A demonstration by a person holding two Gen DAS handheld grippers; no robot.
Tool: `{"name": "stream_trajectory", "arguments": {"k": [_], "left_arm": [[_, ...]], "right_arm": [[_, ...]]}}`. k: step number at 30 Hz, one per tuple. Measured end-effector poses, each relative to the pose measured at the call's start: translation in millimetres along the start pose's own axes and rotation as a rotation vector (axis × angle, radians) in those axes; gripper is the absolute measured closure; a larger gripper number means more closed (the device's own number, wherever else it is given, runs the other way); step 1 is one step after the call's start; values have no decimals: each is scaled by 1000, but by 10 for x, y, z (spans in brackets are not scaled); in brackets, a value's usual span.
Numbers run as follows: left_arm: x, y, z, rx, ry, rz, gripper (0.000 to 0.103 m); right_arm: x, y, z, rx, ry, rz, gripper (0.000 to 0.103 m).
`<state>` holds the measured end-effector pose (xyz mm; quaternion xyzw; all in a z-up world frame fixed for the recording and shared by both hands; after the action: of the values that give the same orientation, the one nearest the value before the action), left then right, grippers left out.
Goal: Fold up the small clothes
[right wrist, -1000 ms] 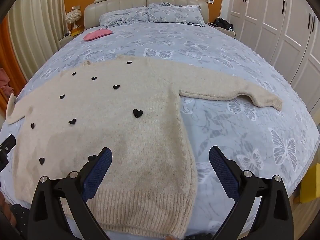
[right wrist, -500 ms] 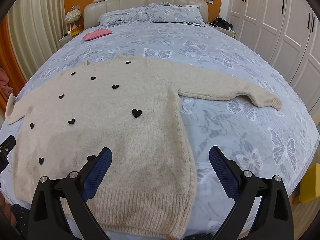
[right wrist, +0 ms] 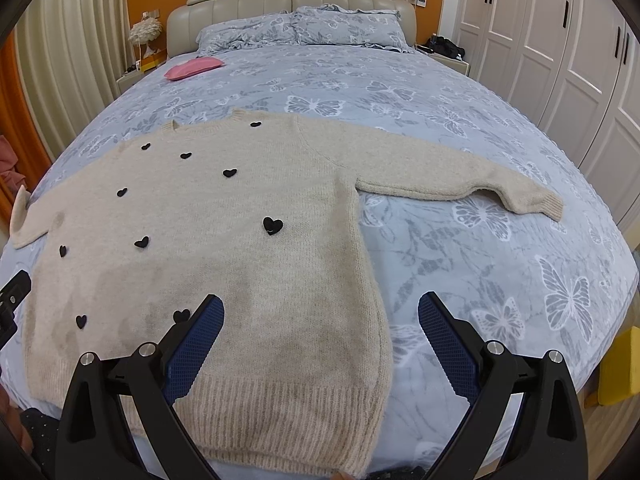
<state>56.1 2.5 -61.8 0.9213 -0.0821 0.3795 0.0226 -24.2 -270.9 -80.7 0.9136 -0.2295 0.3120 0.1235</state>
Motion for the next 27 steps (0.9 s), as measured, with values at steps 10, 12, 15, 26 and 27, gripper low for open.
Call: {"name": "stream_trajectory", "arguments": {"k": [10, 12, 15, 26, 27], "left_arm": [[7, 21, -3, -4, 0, 6, 9], [7, 22, -4, -3, 0, 5, 9], [7, 25, -4, -3, 1, 5, 9], [1, 85, -5, -18, -2, 21, 9], [5, 83, -1, -18, -2, 22, 9]], "right_arm": [[1, -1, -2, -1, 0, 0, 7], [1, 0, -2, -1, 0, -1, 7], [1, 1, -2, -1, 0, -1, 7], [2, 2, -2, -1, 0, -1, 7], [2, 3, -2, -1, -1, -1, 7]]}}
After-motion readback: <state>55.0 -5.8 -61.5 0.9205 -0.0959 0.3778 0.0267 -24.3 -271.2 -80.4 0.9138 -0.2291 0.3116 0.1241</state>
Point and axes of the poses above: each gripper's, at about its wrist camera, not at the fingertips, and z roughly the way its jaws point, y to its right, x to its top, the point moved 8 cm from there along z, roughly the way its jaws point, and after that the axes turned 3 degrees about -x, right-handed, at the moved point
